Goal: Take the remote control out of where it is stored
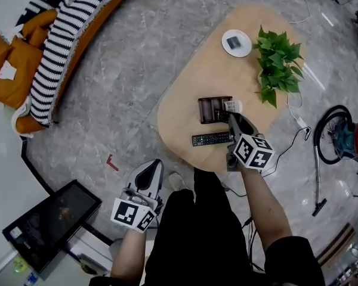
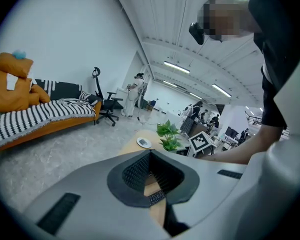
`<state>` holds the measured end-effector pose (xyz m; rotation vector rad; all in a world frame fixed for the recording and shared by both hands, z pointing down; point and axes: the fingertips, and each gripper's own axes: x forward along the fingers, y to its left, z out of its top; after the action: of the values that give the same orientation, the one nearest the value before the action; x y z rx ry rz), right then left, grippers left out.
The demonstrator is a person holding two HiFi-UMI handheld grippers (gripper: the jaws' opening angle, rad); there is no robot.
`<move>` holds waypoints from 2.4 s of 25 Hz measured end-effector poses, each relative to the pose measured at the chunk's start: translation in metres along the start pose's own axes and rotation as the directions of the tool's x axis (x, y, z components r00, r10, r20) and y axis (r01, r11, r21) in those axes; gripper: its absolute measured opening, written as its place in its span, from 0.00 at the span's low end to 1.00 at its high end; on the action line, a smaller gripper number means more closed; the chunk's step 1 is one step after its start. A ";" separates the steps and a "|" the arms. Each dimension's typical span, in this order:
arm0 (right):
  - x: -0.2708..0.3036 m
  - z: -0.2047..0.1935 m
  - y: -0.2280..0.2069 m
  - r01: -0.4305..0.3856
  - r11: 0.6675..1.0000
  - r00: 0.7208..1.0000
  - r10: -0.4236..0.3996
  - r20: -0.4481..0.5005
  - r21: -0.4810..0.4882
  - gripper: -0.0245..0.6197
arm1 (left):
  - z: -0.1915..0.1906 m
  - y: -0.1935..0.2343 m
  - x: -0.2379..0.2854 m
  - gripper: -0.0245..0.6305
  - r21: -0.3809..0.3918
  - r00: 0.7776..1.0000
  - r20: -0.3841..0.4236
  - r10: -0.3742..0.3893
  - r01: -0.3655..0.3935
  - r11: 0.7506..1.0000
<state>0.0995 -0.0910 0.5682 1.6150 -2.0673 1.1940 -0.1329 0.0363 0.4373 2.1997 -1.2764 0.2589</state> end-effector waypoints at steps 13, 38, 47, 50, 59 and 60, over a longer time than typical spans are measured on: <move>-0.065 -0.028 0.006 -0.026 0.985 0.997 0.014 0.074 0.168 0.20 | -0.015 -0.010 -0.024 0.05 0.034 0.997 -0.018 -0.069 0.069 0.997; -0.032 -0.204 -0.065 0.085 0.899 0.977 0.008 -0.212 0.429 0.20 | -0.093 -0.015 -0.017 0.05 0.016 0.981 -0.158 -0.116 0.120 0.993; -0.013 -0.223 -0.103 0.155 0.678 0.984 -0.040 -0.175 0.718 0.20 | -0.111 -0.013 -0.013 0.05 -0.012 0.976 -0.193 -0.105 0.104 0.994; -0.009 -0.233 -0.113 0.185 0.559 0.981 -0.062 -0.181 0.808 0.20 | -0.114 -0.012 -0.011 0.05 -0.023 0.975 -0.201 -0.099 0.096 0.995; 0.005 -0.249 -0.130 0.270 0.375 0.962 -0.067 -0.265 0.887 0.20 | -0.116 -0.010 0.002 0.05 -0.042 0.974 -0.210 -0.089 0.082 0.996; 0.005 -0.250 -0.131 0.280 0.356 0.959 -0.061 -0.277 0.892 0.20 | -0.117 -0.011 0.003 0.05 -0.045 0.973 -0.212 -0.089 0.081 0.996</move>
<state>0.1473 0.0819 0.7867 1.8700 -0.9402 2.5834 -0.1086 0.1044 0.5300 2.1247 -1.0594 0.4228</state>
